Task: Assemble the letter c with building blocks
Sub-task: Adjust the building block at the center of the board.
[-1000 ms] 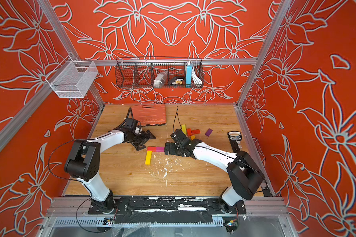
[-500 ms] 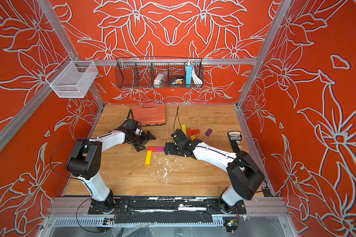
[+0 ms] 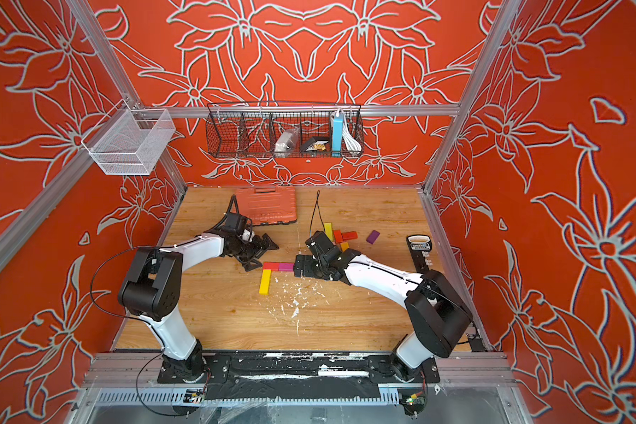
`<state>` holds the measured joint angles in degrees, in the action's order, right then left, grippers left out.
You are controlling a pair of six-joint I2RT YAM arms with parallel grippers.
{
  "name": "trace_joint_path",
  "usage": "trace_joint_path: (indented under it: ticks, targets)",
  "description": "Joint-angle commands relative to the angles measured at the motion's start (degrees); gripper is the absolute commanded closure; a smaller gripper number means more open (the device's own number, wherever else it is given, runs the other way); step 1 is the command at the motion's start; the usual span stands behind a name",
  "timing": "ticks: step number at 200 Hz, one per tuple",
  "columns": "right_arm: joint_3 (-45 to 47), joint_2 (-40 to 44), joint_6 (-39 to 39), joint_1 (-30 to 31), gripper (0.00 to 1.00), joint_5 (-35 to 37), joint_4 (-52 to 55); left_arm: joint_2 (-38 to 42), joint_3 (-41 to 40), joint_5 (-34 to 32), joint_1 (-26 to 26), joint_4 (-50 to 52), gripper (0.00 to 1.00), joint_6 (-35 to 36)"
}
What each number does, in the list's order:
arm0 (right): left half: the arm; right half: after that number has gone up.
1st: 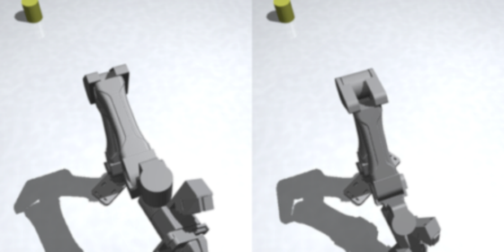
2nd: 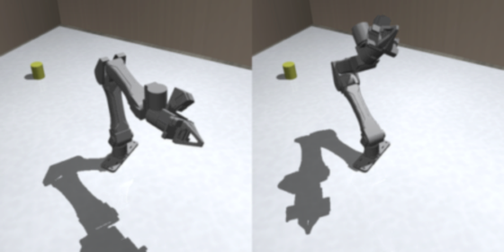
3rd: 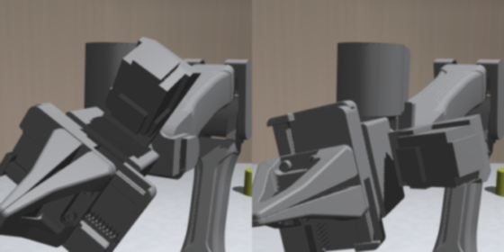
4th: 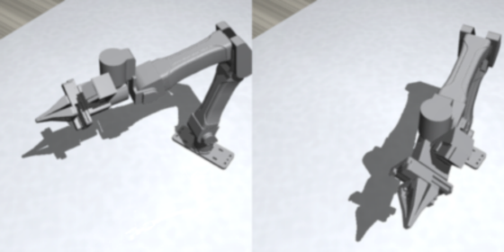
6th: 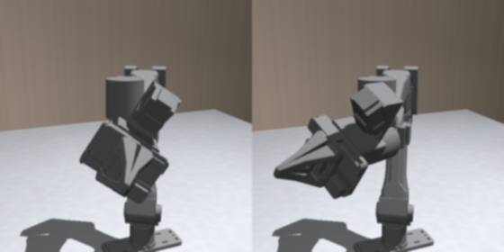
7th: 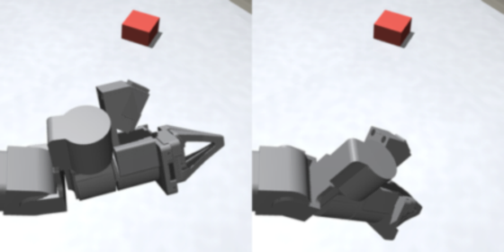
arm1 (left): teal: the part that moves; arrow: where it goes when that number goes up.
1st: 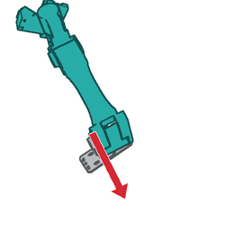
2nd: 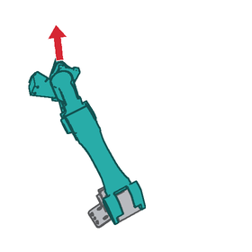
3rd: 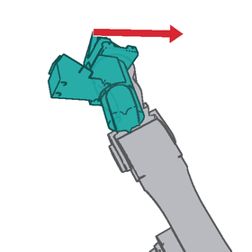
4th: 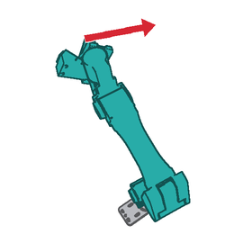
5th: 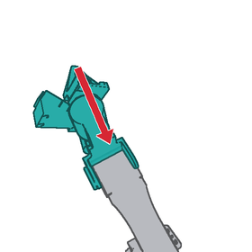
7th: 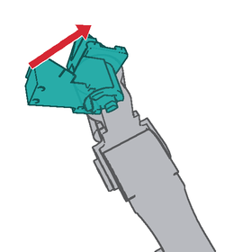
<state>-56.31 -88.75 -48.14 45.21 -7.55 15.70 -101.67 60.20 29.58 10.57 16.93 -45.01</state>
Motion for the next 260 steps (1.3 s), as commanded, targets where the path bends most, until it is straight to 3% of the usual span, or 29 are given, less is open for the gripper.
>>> trace_joint_path:
  ticks: [1, 208, 260]
  targets:
    - [0.92, -0.14, -0.5, -0.49, 0.03, -0.05, -0.58, -0.96, -0.26, 0.65, 0.33, -0.49, 0.01, -0.26]
    - [1.32, 0.23, -0.43, -1.07, 0.03, 0.06, -0.61, -1.27, 0.33, -1.33, 0.88, 1.46, 0.01, -0.69]
    - [0.42, 4.18, 0.68, -9.89, 0.03, 2.83, 8.08, 0.71, 0.92, -3.75, -2.8, 5.62, 0.01, -0.18]
